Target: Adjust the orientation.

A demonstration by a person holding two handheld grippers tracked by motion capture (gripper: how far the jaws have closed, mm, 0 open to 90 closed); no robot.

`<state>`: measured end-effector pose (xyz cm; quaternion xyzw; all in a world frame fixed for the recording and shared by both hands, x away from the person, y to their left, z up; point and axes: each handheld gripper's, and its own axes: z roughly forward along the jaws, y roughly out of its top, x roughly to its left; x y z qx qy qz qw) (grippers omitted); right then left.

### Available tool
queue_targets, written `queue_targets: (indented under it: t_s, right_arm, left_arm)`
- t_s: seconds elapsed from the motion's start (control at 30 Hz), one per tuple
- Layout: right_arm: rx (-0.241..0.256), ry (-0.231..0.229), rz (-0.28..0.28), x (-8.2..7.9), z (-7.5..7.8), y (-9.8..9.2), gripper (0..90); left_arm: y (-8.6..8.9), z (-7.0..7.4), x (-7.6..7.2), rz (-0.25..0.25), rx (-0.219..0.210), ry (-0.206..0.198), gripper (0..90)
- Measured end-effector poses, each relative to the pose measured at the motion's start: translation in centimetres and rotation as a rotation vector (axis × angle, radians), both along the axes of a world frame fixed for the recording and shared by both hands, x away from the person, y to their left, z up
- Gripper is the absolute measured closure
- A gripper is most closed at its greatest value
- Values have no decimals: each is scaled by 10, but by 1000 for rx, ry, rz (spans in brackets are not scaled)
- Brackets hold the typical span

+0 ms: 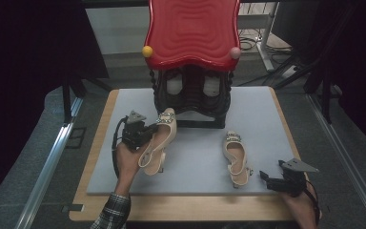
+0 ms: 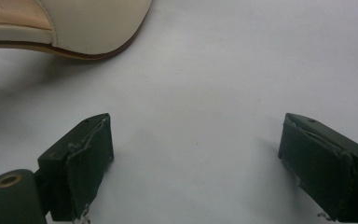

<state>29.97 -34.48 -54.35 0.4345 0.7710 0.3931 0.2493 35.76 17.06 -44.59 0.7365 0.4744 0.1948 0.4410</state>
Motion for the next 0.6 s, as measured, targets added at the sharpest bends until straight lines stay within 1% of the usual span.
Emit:
queue_targets:
  t_s: [0.23, 0.43, 0.47, 0.5, 0.6]
  right_arm:
    - [0, -1, -1, 0, 0, 0, 96]
    - [1, -1, -2, 0, 0, 0, 96]
    - [1, -1, -2, 0, 0, 0, 96]
    - [1, -1, -2, 0, 0, 0, 96]
    - [0, 0, -3, 0, 0, 0, 96]
  left_arm:
    - [22, 10, 4, 53, 3, -19, 882]
    - [42, 20, 9, 97, -3, -32, 882]
    - [42, 20, 9, 97, -3, -32, 882]
    - [48, 23, 11, 113, -9, -37, 882]
    - [54, 27, 15, 139, -12, -46, 882]
